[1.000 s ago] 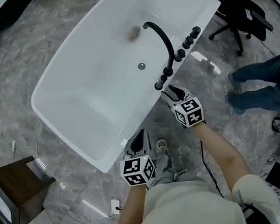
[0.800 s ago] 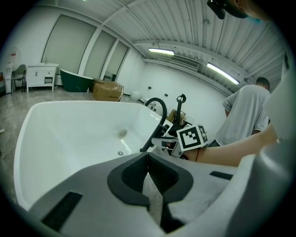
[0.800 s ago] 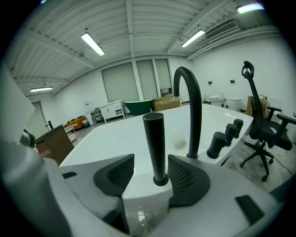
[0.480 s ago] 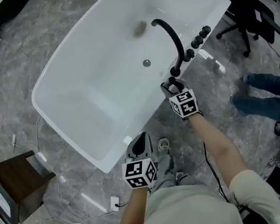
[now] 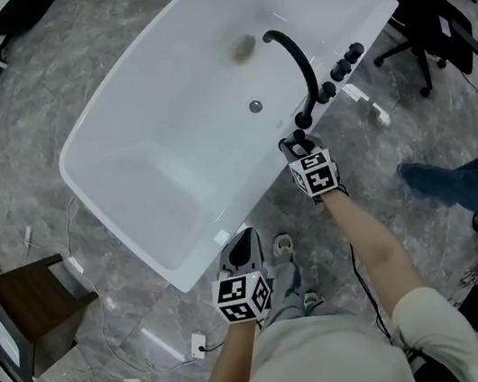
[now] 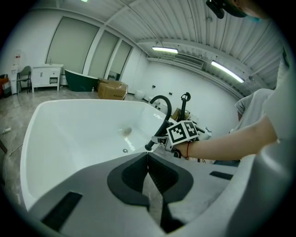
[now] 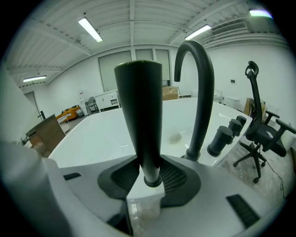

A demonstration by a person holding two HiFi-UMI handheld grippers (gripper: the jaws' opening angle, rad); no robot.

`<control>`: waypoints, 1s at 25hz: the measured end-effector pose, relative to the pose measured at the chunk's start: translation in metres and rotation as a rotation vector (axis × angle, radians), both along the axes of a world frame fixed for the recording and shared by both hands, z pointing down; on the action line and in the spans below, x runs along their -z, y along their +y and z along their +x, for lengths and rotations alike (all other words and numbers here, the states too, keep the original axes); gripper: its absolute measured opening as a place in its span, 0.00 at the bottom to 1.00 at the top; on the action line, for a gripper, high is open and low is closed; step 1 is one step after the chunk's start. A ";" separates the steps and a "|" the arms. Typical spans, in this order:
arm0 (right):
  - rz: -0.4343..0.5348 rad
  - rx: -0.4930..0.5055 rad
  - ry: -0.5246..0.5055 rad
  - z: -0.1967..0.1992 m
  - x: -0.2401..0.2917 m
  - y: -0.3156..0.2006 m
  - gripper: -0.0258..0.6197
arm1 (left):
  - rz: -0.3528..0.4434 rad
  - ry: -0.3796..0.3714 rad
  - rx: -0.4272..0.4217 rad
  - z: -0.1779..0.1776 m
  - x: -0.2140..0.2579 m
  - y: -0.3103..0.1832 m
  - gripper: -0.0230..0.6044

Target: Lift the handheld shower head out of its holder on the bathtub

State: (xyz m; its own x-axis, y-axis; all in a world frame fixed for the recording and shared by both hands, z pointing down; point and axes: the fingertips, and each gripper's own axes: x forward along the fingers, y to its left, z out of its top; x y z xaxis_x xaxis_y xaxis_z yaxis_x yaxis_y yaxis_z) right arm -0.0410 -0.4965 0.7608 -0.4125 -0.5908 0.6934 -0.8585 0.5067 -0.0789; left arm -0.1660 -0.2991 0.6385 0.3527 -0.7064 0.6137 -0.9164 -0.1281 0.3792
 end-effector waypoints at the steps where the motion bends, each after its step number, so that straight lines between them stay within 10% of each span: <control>1: 0.007 -0.001 -0.001 0.000 0.003 0.001 0.26 | 0.003 -0.002 -0.001 0.000 0.001 0.001 0.07; 25: 0.290 0.054 -0.054 0.004 0.151 0.063 0.26 | 0.113 0.020 0.019 0.029 0.050 0.065 0.07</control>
State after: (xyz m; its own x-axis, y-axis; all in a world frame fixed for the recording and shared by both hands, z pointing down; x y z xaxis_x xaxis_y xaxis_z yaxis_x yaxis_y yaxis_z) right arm -0.0369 -0.4339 0.6096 -0.4805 -0.7372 0.4751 -0.8282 0.5595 0.0306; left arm -0.1373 -0.2340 0.5883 0.3502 -0.7773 0.5227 -0.9113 -0.1538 0.3820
